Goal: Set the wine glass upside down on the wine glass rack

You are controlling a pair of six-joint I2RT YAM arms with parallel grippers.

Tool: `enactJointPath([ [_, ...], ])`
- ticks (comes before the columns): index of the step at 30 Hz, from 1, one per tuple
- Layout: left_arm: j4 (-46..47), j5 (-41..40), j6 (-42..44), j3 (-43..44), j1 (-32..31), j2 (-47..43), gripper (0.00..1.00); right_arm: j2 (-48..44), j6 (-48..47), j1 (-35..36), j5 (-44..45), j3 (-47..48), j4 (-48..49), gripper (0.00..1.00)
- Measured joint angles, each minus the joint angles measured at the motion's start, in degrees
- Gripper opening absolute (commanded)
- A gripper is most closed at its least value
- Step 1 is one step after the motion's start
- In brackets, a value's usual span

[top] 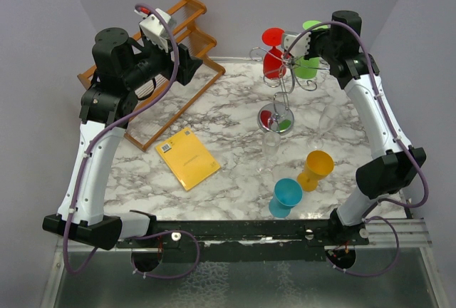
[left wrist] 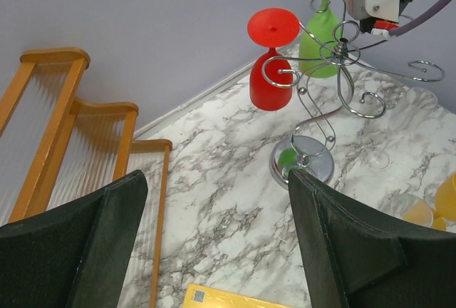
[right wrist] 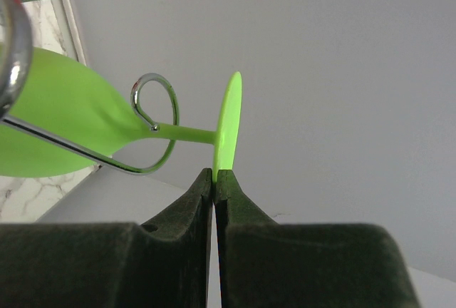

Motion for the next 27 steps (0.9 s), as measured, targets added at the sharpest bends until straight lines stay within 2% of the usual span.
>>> enactJointPath([
  [27, 0.0, 0.0, 0.39, 0.0, 0.0, 0.0, 0.83, 1.29, 3.74, 0.0, -5.42, 0.79, -0.61, 0.1],
])
